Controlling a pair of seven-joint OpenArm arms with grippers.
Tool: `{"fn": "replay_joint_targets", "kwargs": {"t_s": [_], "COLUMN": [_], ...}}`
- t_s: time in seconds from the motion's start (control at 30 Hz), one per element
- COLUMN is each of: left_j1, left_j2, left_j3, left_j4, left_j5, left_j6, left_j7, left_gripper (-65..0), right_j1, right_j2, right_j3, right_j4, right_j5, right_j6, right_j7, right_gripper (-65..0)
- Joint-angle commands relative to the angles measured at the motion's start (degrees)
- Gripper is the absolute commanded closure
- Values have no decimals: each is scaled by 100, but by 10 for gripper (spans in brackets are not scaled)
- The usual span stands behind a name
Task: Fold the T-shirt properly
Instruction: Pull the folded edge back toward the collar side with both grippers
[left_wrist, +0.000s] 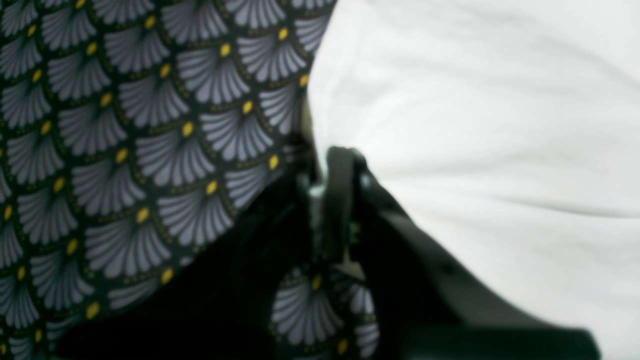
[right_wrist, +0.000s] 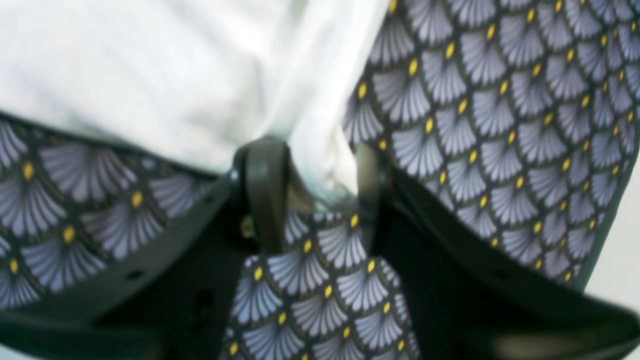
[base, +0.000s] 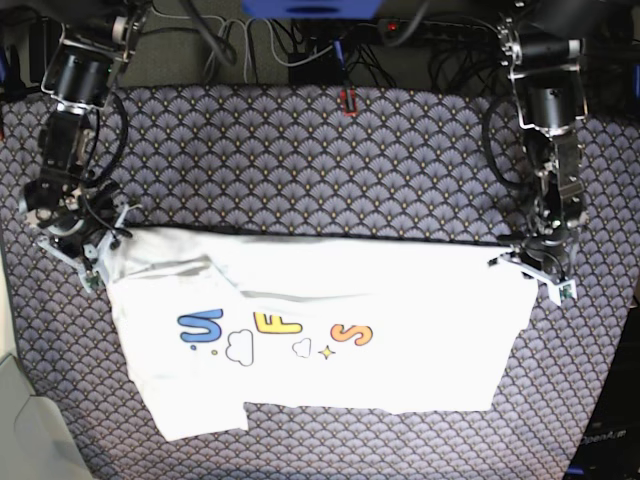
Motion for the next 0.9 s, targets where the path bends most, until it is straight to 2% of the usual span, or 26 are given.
{"fn": "replay_joint_targets", "kwargs": {"t_s": [0.0,0.1,0.27,0.4,0.53,0.7,0.87], "left_j1": [-33,-33,-33,-24,196,460,785], "left_j2": [-68,-77,-86,-94,-94,-94,-94], "left_j3": [0,9,27,9,0,0,0], "left_j4": [6,6,67,120,568,1228,1702], "left_j5": [91,82,74,65,65,65,109], "left_j6": [91,91,91,82,82,82,82], "left_j7": [206,224,250,637,786,1244,1428], "left_gripper": [-18,-18,-18,-17,-17,-17,-17], "right_j1": [138,138,112,94,68,-249,-838], "right_j2": [115,133,230,361,397,485,485], "right_j3": [15,15,-20,6,15,-12,-20], "right_j4": [56,-58,-75,-67,-58,83,839], "right_j5": [37,28,28,28,-7,19,28], "right_j6": [-5,-5,-5,-5,-5,-5,-5], "right_j7": [114,114,114,96,61,79,105], "right_gripper": [-126,-3,0,0,0,0,0]}}
